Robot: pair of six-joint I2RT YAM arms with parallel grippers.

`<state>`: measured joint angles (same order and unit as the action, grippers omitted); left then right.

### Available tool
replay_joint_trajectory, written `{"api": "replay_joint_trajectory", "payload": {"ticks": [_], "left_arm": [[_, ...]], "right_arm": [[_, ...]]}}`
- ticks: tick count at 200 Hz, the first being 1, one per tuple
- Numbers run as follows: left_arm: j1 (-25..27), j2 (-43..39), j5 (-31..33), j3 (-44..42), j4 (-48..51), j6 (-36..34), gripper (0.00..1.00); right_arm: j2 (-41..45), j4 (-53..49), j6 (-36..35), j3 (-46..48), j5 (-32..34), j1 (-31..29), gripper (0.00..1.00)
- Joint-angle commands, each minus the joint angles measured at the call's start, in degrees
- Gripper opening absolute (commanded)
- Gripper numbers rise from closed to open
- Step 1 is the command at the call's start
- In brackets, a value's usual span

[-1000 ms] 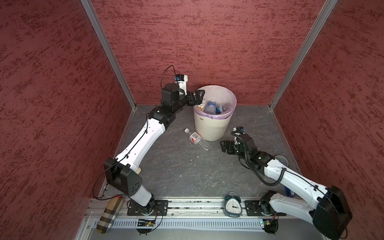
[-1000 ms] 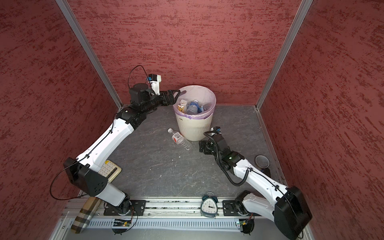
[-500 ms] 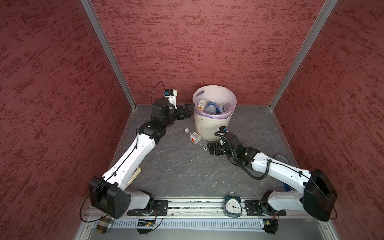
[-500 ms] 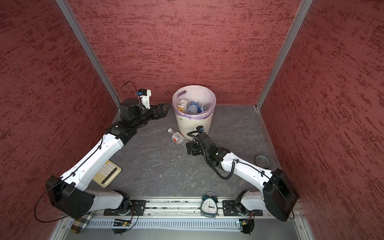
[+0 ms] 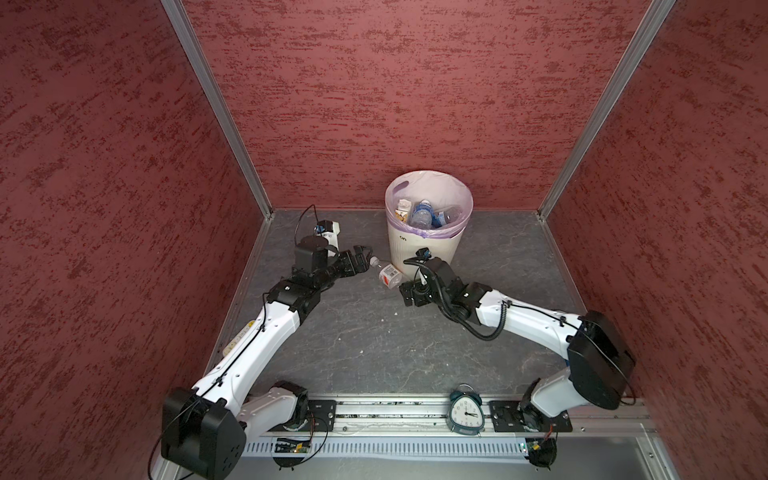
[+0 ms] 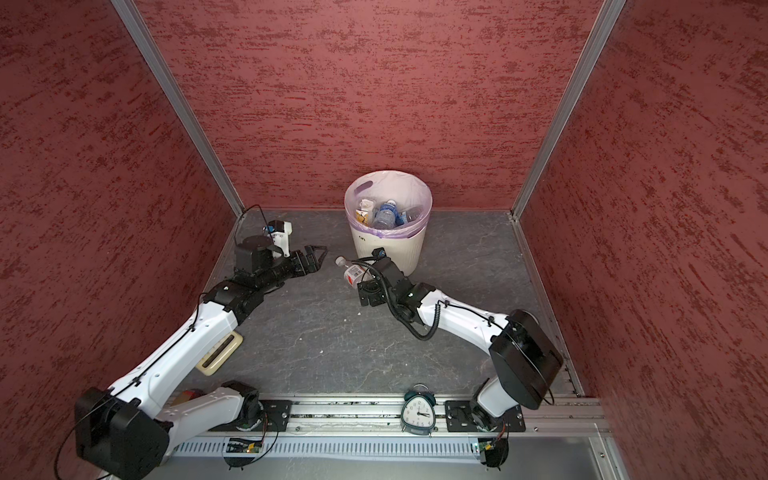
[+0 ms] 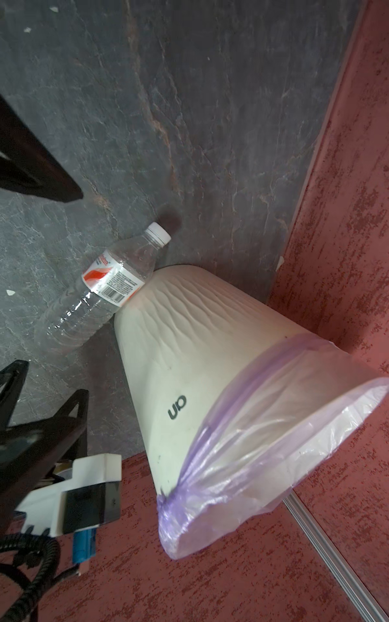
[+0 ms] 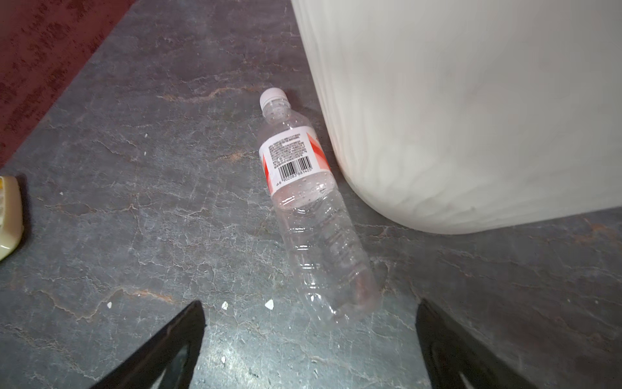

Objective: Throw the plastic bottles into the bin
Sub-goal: 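Draw the left gripper back while the right gripper lowers toward the red-label bottle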

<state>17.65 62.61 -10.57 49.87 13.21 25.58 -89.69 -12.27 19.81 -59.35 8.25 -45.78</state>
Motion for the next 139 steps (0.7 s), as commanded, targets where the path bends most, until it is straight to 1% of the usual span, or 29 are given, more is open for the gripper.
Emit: {"api": "replay_joint_trajectory", "payload": {"ticks": [1,47,68,108,139], "left_arm": [[-1.2,-2.9,-1.5,-4.2,1.3,1.7,0.99],[-1.7,-7.6,-4.4,-14.7,1.2,6.1,0.99],[-1.7,-9.7,-4.7,-18.0,1.6,7.1,0.99],[-1.9,-13.0,-4.0,-20.3,3.9,6.9,0.99],[-2.2,-13.7,-3.8,-21.1,4.4,6.9,1.00]], "right_arm": [[-2.3,-1.4,-2.3,-3.0,1.0,-0.5,0.99],[-7.9,-3.2,-4.6,-8.2,1.0,-0.5,0.99],[-10.8,-3.7,-5.2,-10.6,0.7,-0.5,0.99],[-15.4,-5.2,-5.0,-14.1,0.2,-0.5,0.99],[-17.4,-6.5,-5.5,-15.8,1.9,-0.6,0.99]]}}
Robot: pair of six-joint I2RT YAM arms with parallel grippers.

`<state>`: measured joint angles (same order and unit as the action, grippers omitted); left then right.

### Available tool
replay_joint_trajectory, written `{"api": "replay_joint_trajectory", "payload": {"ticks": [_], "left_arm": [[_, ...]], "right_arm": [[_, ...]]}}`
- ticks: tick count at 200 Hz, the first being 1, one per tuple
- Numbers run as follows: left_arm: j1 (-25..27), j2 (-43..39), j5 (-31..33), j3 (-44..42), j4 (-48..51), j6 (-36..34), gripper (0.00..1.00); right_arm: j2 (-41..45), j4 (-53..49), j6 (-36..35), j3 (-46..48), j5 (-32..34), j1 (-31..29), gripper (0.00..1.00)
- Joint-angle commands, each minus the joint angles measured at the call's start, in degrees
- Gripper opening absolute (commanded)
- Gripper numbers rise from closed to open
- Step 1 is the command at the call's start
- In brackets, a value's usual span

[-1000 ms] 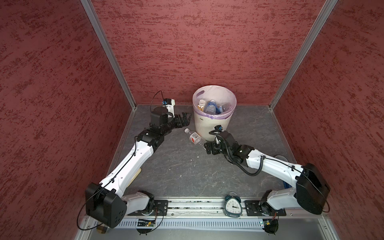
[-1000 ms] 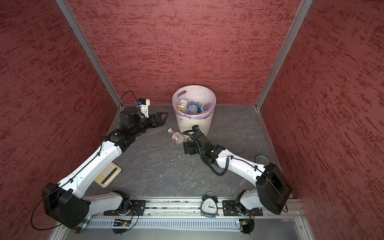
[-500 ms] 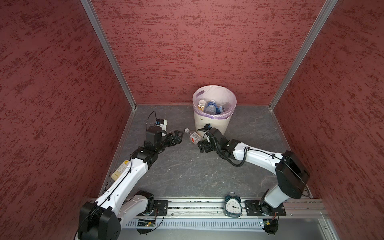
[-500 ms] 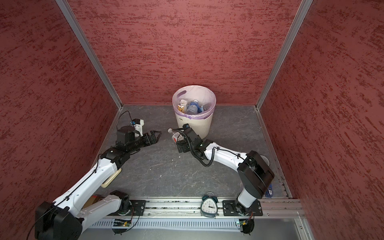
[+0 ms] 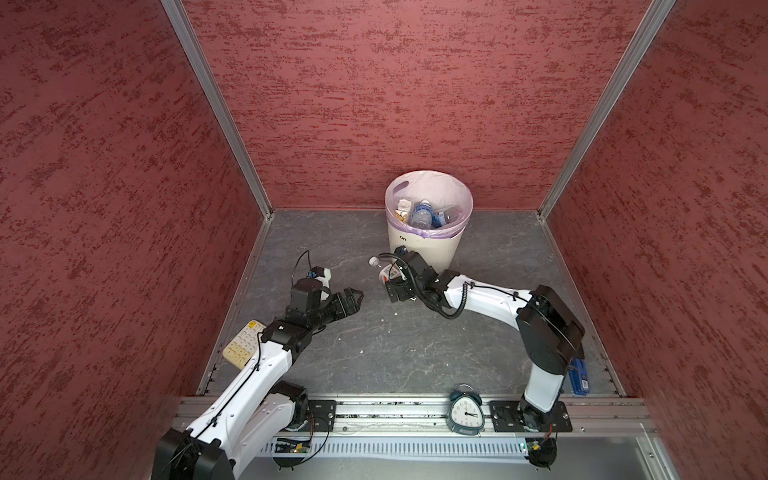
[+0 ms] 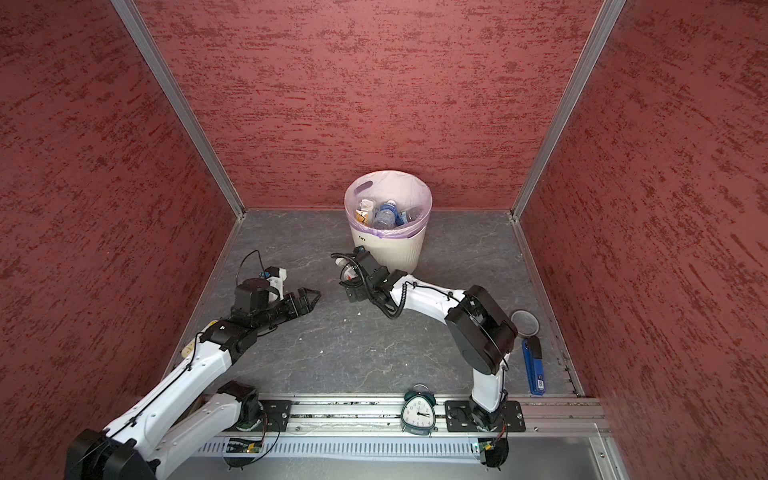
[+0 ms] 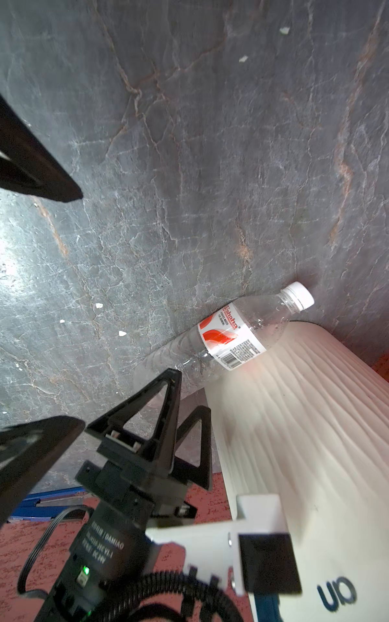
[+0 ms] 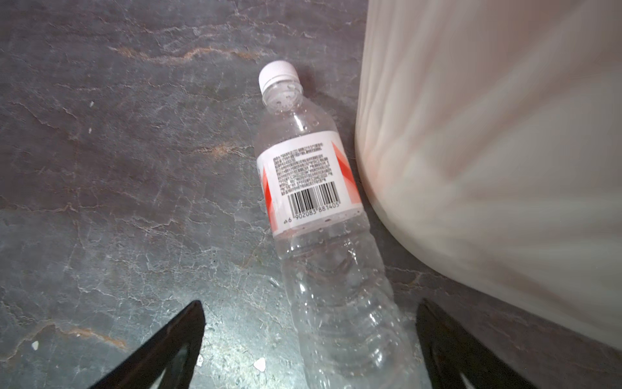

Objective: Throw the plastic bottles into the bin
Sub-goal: 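Draw the left gripper back while the right gripper lowers toward the red-label bottle, then align the right gripper over the red-and-white-label bottle beside the bin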

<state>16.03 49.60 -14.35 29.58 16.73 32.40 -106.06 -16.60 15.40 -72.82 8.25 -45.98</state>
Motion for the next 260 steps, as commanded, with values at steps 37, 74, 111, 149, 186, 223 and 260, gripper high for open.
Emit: {"api": "replay_joint_trajectory", "payload": {"ticks": [37,74,111,149,186,223,260], "left_arm": [[-0.7,-0.4,0.2,-1.1,0.8,-0.4,1.00],[-0.9,-0.6,0.5,-1.2,0.8,-0.4,1.00],[-1.0,-0.6,0.5,-1.5,0.6,-0.7,1.00],[-1.2,-0.7,0.5,-1.7,0.5,-1.0,1.00],[-1.5,-0.8,0.2,-1.8,0.8,-1.3,1.00],[-1.8,-0.7,-0.1,-1.8,0.8,-1.4,1.00],[-1.9,-0.9,-0.2,-1.9,1.1,-1.7,1.00]], "right_arm": [[-3.2,-2.3,-0.8,-2.8,0.7,-0.3,0.99],[-3.2,-1.4,-0.5,-2.0,-1.1,-0.3,0.99],[-3.5,-1.4,-0.6,-2.7,-3.5,-0.4,0.99],[-5.3,-2.5,-0.7,-5.1,-4.8,-0.5,0.99],[-7.3,-3.2,-1.1,-7.4,-4.1,-0.6,0.99],[-9.4,-4.0,-1.9,-9.6,-3.2,-0.6,0.99],[-11.8,-4.2,-2.2,-12.0,-1.4,-0.6,0.99]]}}
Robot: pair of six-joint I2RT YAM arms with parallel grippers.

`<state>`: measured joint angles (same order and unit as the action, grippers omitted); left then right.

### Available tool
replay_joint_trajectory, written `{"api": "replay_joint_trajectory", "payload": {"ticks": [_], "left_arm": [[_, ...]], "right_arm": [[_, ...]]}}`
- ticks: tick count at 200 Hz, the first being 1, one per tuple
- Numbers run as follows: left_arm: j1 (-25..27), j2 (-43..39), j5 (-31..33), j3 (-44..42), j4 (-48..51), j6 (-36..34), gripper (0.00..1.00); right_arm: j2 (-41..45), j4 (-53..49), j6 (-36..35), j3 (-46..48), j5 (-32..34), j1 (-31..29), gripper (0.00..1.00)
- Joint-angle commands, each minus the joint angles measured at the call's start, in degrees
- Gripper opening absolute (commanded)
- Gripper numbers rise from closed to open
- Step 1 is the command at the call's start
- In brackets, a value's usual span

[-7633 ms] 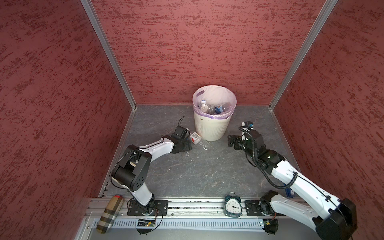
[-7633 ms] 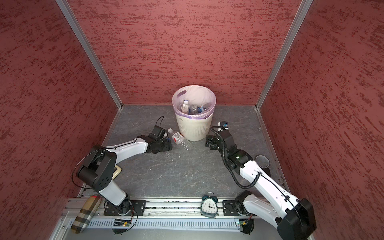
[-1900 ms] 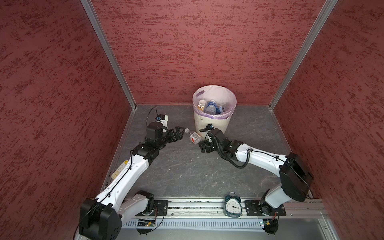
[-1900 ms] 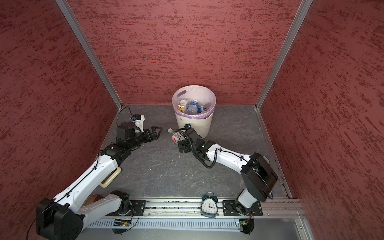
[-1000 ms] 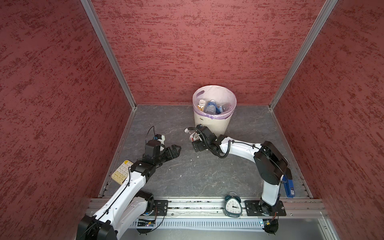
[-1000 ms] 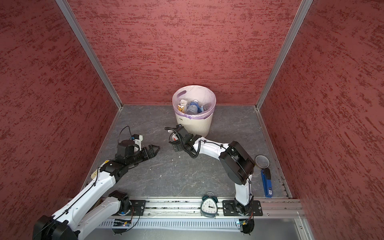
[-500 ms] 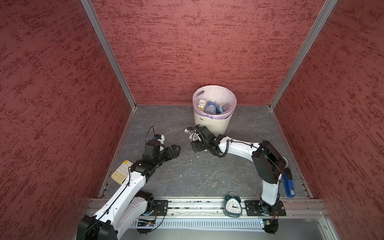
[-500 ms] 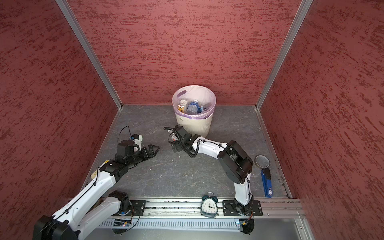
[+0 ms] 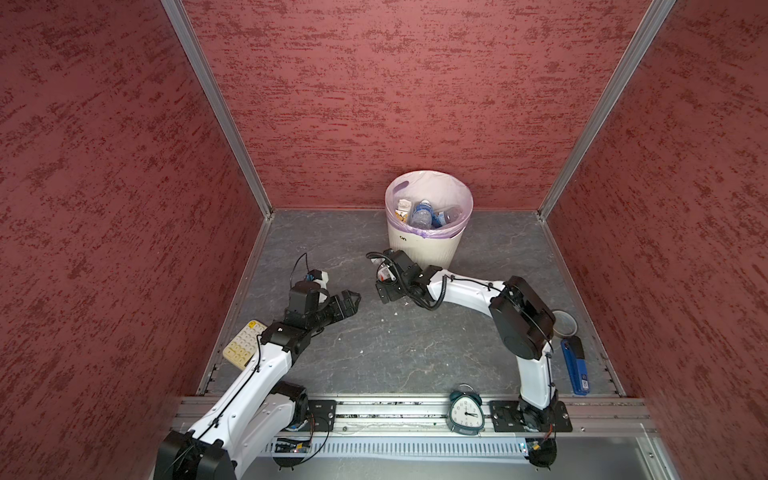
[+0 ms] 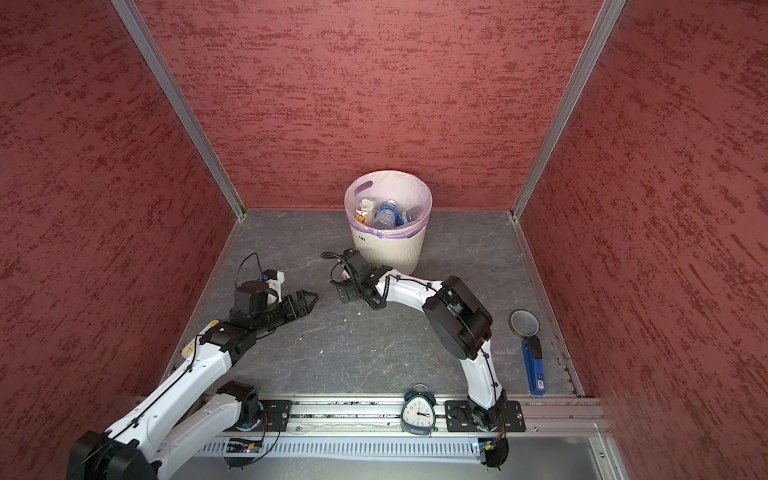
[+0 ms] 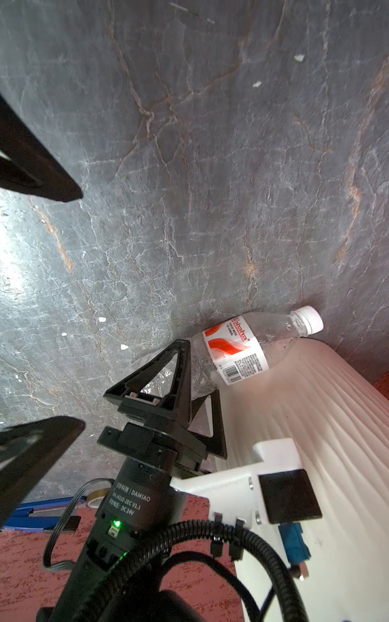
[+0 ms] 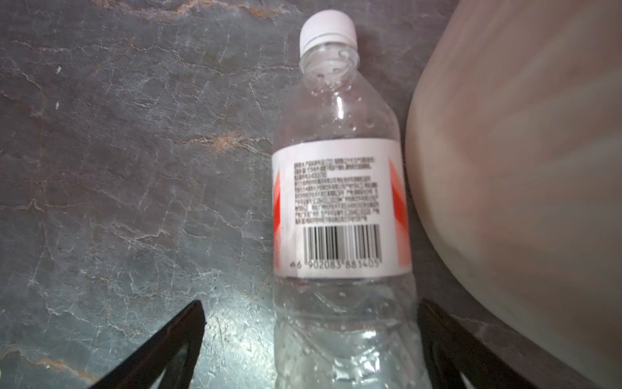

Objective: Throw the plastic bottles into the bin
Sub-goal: 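Align the right gripper over the red-and-white-label bottle beside the bin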

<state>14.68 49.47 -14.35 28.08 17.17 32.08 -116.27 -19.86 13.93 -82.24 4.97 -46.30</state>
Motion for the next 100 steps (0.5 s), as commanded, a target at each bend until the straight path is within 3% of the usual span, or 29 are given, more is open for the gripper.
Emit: {"api": "replay_joint_trajectory", "payload": {"ticks": [1,62,100], "left_arm": [[-0.5,-0.8,-0.2,-0.4,0.7,-1.3,1.00],[-0.6,-1.1,-0.3,-0.7,1.2,-1.2,1.00],[-0.6,-1.2,-0.4,-0.5,1.4,-1.2,1.00]], "right_arm": [[-1.7,-1.0,-0.7,-2.6,2.0,-0.3,0.99],[-3.9,-1.4,-1.6,-5.8,2.9,-0.3,0.97],[-4.7,-1.7,-1.6,-6.5,3.1,-0.2,0.83]]}}
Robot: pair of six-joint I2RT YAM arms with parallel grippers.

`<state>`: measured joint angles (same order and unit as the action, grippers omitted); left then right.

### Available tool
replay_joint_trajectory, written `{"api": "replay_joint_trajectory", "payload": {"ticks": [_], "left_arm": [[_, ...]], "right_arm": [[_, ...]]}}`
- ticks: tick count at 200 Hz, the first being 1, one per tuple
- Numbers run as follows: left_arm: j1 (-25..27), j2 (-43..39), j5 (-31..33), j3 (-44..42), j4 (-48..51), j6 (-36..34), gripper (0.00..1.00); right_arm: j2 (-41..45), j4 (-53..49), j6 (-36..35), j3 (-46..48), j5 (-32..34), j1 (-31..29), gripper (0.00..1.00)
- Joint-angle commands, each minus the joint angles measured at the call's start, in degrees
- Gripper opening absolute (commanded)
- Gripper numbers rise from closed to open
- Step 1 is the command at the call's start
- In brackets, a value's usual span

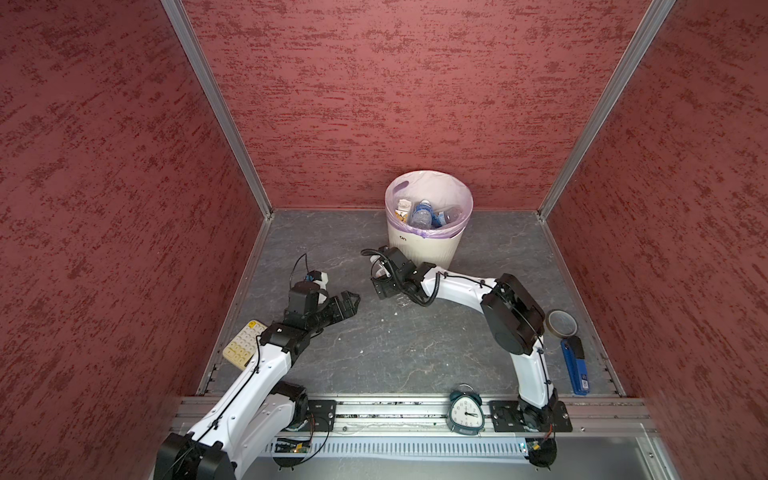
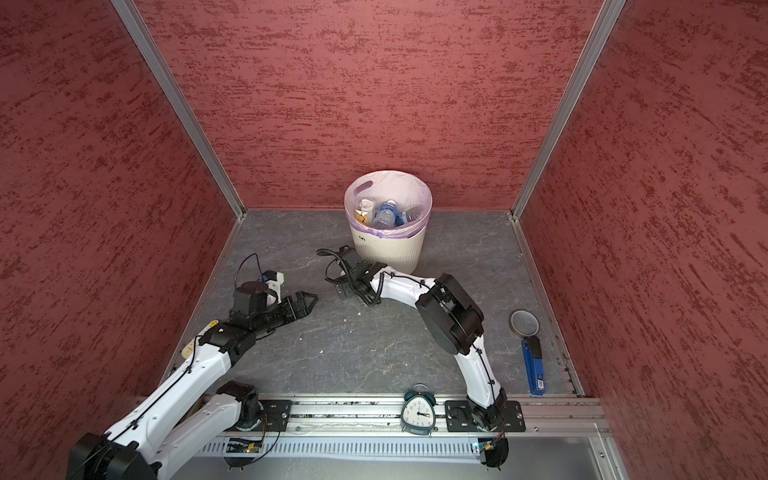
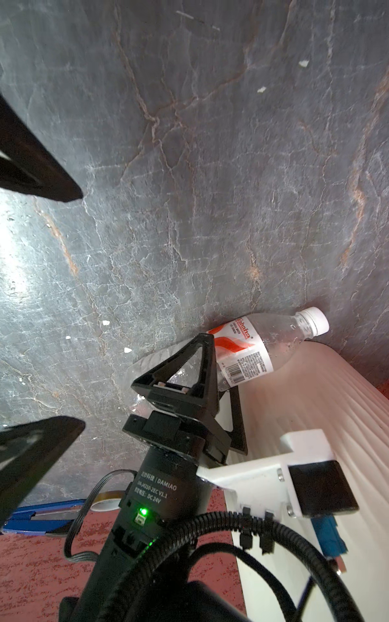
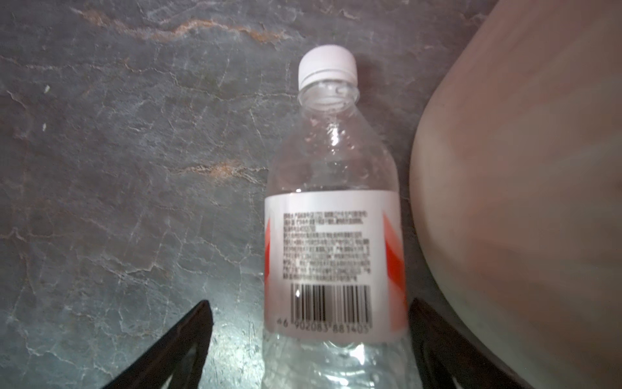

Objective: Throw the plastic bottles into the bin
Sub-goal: 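Align the right gripper over the red-and-white-label bottle beside the bin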

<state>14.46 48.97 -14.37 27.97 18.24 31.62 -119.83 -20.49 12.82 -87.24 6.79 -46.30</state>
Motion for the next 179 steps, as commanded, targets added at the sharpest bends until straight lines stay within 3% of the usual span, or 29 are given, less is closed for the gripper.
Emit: {"api": "replay_joint_trajectory", "payload": {"ticks": [1,42,138,179], "left_arm": [[-0.4,-0.7,-0.4,-0.4,0.4,-0.7,1.00],[-0.4,-0.8,-0.2,0.2,1.1,-1.2,1.00],[-0.4,-0.4,-0.5,0.6,1.0,-1.1,1.00],[-0.4,-0.6,-0.4,0.7,1.2,-1.1,1.00]], "right_arm": [[-1.2,-1.1,-0.5,-1.5,1.3,-0.2,0.83],[-1.1,-0.6,-0.5,-0.3,0.6,-0.2,0.74],[-0.9,0.0,-0.2,1.4,-0.4,-0.2,0.76],[0.4,0.6,-0.2,2.3,-0.1,-0.3,0.62]]}}
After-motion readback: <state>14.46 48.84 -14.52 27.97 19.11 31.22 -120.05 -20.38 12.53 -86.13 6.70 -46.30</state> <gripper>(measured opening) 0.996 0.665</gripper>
